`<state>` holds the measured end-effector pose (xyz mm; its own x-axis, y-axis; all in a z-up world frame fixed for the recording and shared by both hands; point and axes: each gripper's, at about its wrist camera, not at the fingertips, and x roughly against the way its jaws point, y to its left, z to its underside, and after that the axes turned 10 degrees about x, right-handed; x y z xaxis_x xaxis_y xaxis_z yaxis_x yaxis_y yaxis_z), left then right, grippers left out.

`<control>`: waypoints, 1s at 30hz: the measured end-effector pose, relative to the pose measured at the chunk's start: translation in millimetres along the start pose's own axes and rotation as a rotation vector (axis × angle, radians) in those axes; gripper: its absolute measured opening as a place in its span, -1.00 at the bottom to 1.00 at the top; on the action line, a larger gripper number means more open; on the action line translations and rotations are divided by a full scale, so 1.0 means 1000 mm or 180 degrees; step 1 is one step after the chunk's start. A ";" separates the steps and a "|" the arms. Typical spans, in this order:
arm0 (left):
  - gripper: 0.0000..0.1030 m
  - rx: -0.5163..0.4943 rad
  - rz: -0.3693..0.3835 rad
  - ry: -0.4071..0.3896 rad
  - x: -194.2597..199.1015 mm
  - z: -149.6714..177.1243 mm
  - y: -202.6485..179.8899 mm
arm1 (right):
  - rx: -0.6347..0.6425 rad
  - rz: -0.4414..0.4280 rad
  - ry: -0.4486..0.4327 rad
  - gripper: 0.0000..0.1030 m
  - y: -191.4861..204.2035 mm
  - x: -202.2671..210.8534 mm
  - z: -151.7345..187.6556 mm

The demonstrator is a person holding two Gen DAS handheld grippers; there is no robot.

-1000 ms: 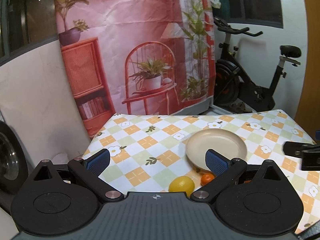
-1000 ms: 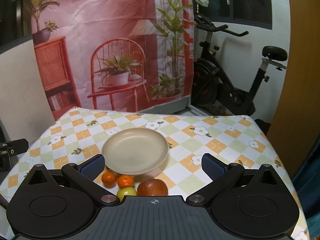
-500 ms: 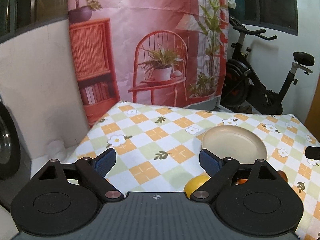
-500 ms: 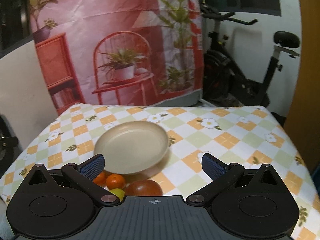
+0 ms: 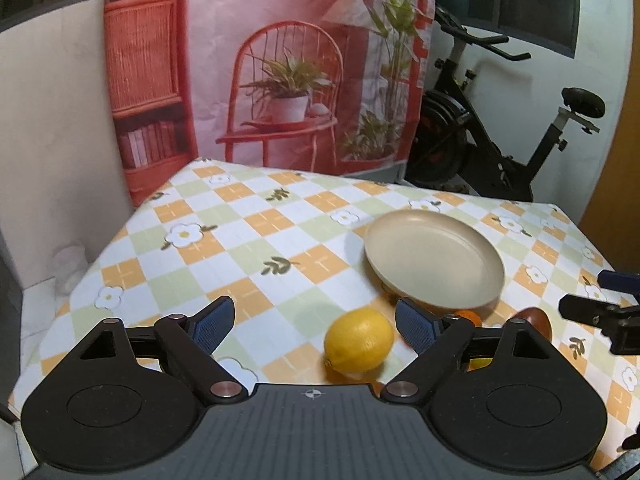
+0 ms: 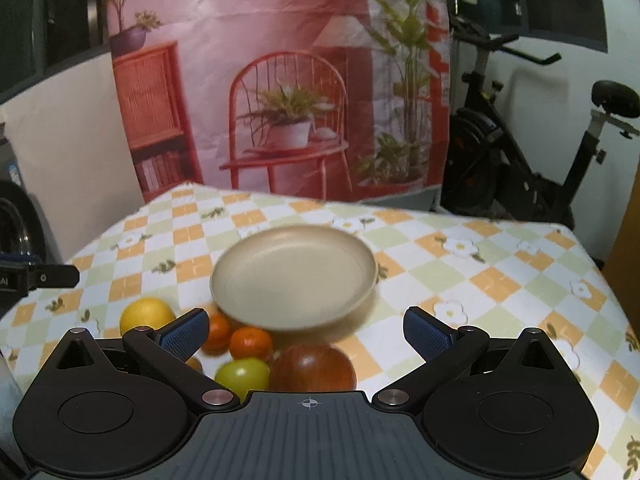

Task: Organize fruits
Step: 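Move the left gripper down toward the large red apple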

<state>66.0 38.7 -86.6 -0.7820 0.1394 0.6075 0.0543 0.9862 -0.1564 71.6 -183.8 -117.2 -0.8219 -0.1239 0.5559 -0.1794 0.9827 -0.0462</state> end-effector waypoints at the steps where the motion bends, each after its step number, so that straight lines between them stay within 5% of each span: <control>1: 0.73 0.0002 0.0020 0.0011 0.000 0.002 0.000 | 0.0016 0.0017 0.0045 0.99 0.002 -0.001 0.002; 9: 0.73 -0.0128 -0.0019 0.0052 -0.004 0.009 -0.010 | 0.0186 0.0075 0.0189 0.99 0.016 -0.004 0.011; 30: 0.62 -0.0187 -0.0051 0.0220 -0.024 0.004 -0.019 | 0.0147 0.0235 0.0332 0.95 -0.018 -0.016 0.016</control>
<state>81.5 15.8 -101.3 -0.7384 0.1273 0.6622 0.0800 0.9916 -0.1015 79.0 -201.7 -138.8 -0.7736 -0.0343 0.6328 -0.1472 0.9809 -0.1268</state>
